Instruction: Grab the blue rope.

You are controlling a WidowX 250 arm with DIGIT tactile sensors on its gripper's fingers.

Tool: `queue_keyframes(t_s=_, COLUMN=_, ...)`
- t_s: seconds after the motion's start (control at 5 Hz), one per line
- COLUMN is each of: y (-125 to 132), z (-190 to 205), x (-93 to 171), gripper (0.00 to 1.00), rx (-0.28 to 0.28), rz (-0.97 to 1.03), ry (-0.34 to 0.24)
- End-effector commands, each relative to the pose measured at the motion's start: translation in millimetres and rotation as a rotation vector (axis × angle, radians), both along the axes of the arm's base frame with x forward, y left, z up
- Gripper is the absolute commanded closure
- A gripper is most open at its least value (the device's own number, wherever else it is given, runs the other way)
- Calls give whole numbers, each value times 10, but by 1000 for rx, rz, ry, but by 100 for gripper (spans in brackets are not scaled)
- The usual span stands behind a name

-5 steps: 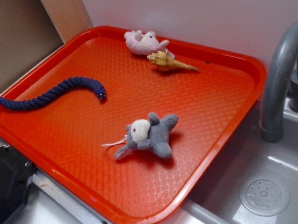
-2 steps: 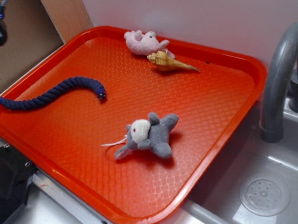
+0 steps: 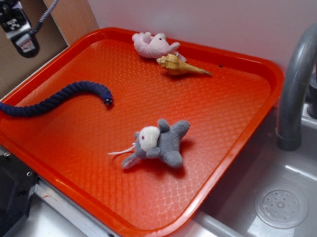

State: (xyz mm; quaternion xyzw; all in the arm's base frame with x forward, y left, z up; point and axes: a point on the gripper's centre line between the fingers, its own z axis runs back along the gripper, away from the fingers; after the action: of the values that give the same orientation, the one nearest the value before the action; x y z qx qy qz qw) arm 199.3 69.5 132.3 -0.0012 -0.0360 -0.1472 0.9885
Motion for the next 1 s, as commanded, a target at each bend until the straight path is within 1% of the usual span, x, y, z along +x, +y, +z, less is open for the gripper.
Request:
queue_keyframes(t_s=0.0, y=102, z=-456, x=100, gripper=0, rx=8, rz=-22, ry=77)
queue_keyframes(t_s=0.2, y=51, z=-723, x=108, gripper=0, rx=23, rz=-65, ry=147)
queue_keyframes(t_s=0.4, y=61, z=-884, x=103, gripper=0, rx=60, rz=-59, ry=191)
queue_keyframes(t_s=0.6, y=96, z=-1056, x=107, gripper=0, rx=79, rz=-66, ry=227)
queue_keyframes(t_s=0.8, y=111, z=-1186, x=81, gripper=0, rx=87, rz=-57, ry=258)
